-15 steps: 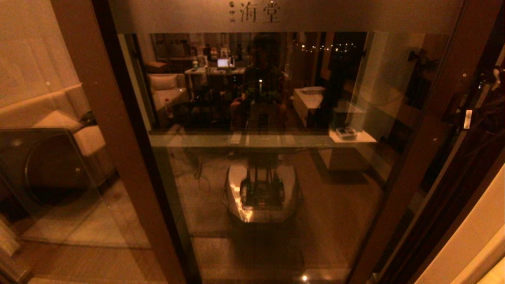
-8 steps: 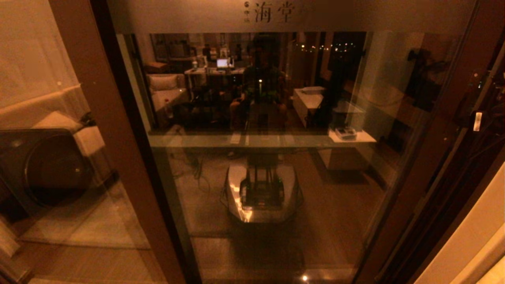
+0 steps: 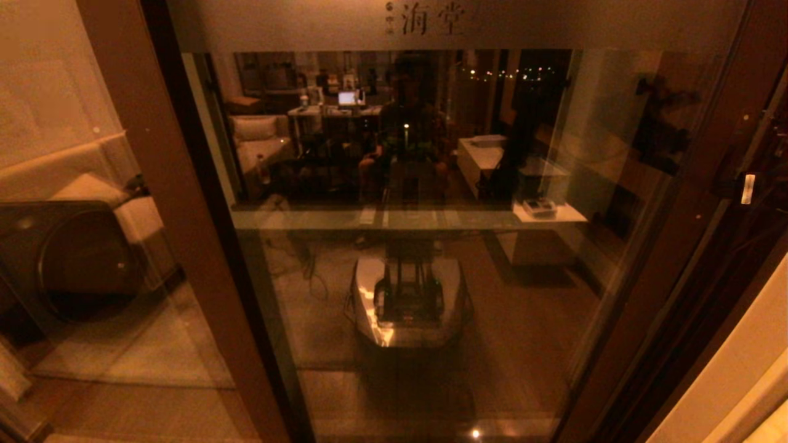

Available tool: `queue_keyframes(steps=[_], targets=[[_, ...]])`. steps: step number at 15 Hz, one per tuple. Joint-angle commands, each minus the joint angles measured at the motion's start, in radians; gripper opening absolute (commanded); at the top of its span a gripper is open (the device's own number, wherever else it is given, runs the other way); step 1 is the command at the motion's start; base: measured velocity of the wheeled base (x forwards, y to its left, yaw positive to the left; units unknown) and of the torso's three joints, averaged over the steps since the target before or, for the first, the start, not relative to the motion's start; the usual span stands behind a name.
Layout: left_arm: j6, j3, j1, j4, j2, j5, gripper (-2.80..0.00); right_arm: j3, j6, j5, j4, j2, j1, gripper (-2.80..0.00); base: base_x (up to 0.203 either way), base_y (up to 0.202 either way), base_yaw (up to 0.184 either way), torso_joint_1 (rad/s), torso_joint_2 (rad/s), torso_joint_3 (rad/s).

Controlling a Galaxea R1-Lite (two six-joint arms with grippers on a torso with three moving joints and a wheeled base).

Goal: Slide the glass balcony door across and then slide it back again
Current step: Close the slid door

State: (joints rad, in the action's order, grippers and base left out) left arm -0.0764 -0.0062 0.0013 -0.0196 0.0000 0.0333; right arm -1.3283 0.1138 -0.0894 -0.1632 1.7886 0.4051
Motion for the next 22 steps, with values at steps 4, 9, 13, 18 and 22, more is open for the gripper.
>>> queue_keyframes(steps=[4,9,13,18,22], targets=[[0.000,0.000,0.000,0.000,0.000,0.000,-2.80,0.074,-0.005,0.006,-0.001,-0.144,0.000,0.00,0.000,0.000,0.000,0.000,0.00,0.000],[0.000,0.000,0.000,0.000,0.000,0.000,-2.80,0.102,0.024,-0.026,0.017,-0.225,-0.008,-2.80,0.000,0.000,0.000,0.000,0.00,0.000],[0.000,0.000,0.000,0.001,0.000,0.000,-2.80,-0.044,0.103,-0.184,0.238,-0.225,-0.106,-2.80,0.000,0.000,0.000,0.000,0.00,0.000],[0.000,0.000,0.000,0.001,0.000,0.000,-2.80,-0.111,0.012,-0.225,0.307,-0.170,-0.125,-2.80,0.000,0.000,0.000,0.000,0.00,0.000],[0.000,0.000,0.000,0.001,0.000,0.000,-2.80,-0.193,-0.009,-0.204,0.304,-0.060,-0.103,-2.80,0.000,0.000,0.000,0.000,0.00,0.000]])
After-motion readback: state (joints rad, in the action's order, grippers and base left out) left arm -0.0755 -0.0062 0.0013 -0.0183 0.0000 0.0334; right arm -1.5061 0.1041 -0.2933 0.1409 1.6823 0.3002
